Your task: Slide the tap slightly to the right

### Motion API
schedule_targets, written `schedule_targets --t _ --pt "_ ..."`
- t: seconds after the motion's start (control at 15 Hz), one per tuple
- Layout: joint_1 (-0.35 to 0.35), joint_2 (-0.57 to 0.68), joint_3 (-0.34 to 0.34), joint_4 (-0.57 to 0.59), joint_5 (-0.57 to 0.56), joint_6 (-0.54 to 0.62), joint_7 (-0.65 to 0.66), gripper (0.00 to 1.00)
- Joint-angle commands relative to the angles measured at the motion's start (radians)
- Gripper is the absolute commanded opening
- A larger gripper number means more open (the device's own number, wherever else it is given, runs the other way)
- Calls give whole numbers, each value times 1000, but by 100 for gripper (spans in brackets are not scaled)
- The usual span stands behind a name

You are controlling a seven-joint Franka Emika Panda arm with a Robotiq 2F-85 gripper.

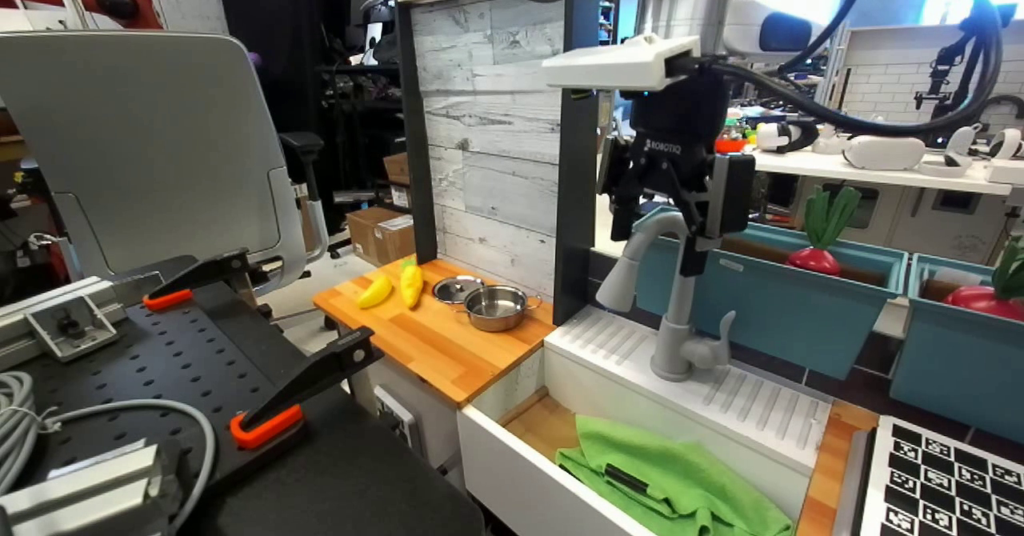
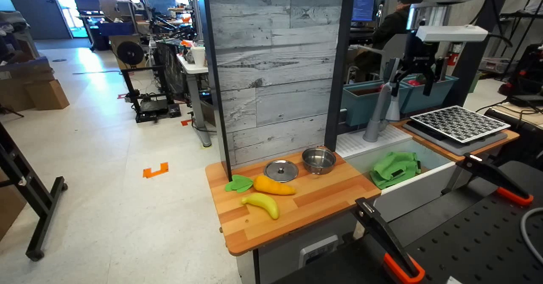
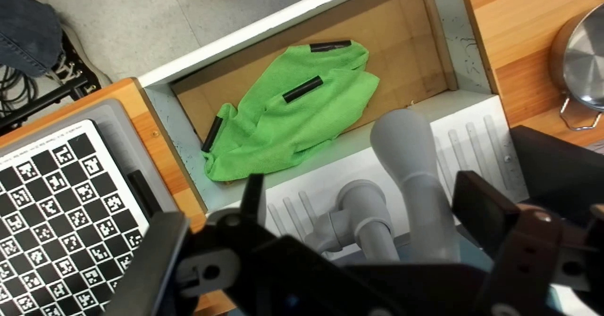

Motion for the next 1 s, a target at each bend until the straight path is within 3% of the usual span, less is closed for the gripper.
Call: schedule_targets --t 0.0,0.4,0.87,0.93 --pt "-17 -147 15 -130 -12 13 -28 100" --pt "16 -361 29 -290 -6 21 -13 100" --pt "103 -638 60 -523 -45 66 28 100" --pt "84 -542 55 -425 -6 29 -2 100"
